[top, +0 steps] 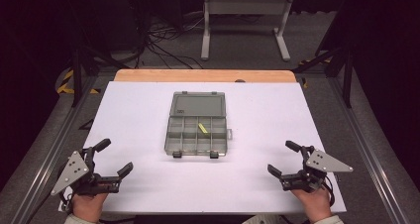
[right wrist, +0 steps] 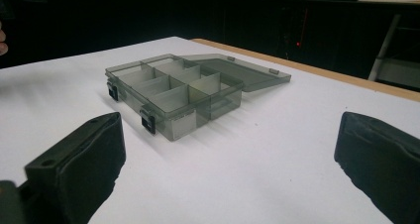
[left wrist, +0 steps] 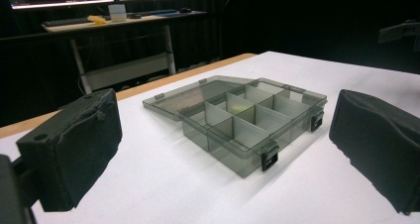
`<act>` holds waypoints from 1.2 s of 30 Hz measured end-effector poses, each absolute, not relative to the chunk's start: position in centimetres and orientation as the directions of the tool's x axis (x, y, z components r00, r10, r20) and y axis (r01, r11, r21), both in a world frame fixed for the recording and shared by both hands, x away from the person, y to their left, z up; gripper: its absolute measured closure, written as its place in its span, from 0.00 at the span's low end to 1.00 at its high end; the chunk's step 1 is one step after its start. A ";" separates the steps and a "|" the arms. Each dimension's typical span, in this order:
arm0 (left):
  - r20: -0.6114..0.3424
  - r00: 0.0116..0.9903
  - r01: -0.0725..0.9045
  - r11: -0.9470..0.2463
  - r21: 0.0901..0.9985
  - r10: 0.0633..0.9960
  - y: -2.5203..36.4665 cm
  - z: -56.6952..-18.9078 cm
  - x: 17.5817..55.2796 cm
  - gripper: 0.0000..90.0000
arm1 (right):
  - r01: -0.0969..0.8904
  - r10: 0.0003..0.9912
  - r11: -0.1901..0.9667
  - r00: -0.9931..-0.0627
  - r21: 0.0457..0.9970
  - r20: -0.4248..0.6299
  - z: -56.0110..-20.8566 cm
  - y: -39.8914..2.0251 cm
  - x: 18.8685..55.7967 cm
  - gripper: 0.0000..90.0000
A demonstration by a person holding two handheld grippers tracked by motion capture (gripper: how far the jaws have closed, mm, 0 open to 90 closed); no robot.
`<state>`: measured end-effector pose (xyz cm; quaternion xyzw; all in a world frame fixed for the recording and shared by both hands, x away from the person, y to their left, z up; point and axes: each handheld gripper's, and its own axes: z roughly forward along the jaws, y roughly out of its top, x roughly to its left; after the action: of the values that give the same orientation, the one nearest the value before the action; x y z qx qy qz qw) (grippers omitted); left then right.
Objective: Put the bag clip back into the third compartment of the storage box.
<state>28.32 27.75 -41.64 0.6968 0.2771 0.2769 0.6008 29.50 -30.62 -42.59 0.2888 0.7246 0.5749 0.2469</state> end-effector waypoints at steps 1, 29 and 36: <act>0.056 0.693 0.053 -0.128 0.990 0.719 27.8 -41.7 28.3 0.01 | 0.137 0.704 0.167 -0.710 0.976 -0.021 -42.7 -30.6 29.5 0.00; 0.036 0.715 0.084 -0.137 0.987 0.699 28.1 -42.4 29.2 0.00 | 0.255 0.735 0.184 -0.677 0.949 0.039 -44.9 -30.1 29.9 0.01; 0.026 0.715 0.091 -0.130 0.987 0.698 28.1 -42.4 29.2 0.00 | 0.260 0.734 0.187 -0.678 0.947 0.041 -44.9 -30.1 29.9 0.01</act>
<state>29.24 28.15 -42.45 0.7074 0.2789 0.2543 0.5976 29.90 -30.11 -44.85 0.3364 0.7386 0.5415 0.2191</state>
